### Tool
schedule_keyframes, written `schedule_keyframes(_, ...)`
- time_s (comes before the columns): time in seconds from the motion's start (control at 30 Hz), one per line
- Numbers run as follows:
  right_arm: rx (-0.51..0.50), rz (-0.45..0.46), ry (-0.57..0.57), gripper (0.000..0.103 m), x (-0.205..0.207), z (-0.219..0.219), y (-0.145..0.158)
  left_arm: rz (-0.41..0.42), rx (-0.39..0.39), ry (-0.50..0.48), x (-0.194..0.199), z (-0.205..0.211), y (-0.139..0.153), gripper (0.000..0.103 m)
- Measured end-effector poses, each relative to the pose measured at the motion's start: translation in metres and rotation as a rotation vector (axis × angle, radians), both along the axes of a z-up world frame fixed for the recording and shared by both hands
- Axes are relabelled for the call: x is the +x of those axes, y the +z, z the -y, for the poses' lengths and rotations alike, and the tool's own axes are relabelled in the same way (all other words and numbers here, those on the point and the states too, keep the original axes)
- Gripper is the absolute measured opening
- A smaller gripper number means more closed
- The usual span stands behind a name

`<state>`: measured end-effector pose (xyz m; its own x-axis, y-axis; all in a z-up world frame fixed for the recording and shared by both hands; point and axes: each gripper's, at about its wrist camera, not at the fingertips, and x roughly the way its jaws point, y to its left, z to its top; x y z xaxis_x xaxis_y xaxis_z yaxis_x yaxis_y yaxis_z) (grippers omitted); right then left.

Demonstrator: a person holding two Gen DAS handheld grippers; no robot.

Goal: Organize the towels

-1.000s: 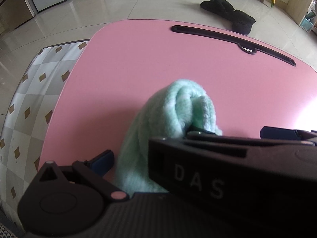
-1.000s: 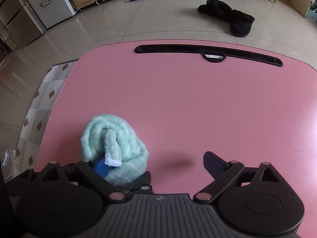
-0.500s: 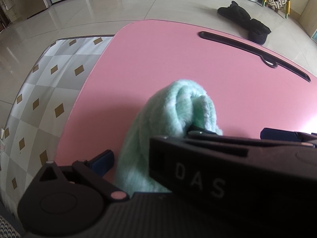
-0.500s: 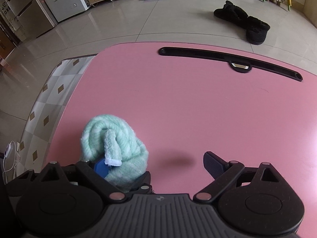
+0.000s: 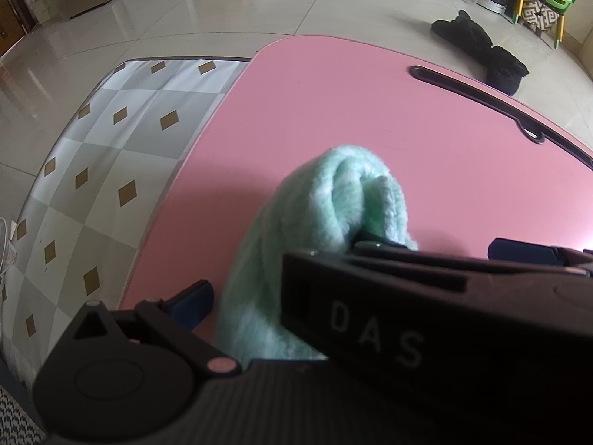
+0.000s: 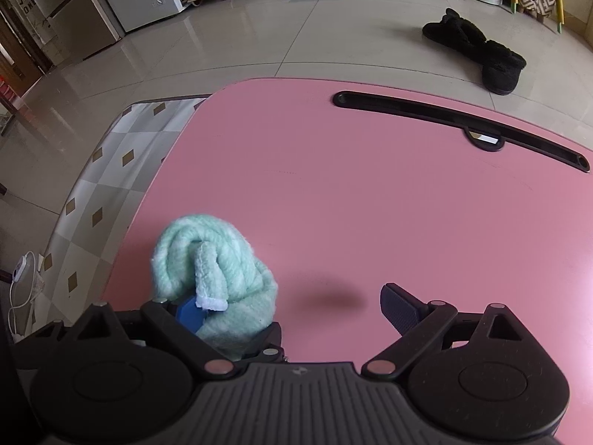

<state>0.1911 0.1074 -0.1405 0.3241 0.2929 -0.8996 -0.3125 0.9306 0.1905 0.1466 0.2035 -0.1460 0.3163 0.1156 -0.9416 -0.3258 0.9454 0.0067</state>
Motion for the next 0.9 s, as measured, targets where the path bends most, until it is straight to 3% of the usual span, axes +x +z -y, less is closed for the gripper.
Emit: schedule_keyframes(0.9, 0.028, 0.004, 0.079, 0.095, 0.001, -0.037, -0.002, 0.006, 0.006, 0.129, -0.008, -0.038, 0.0, 0.103)
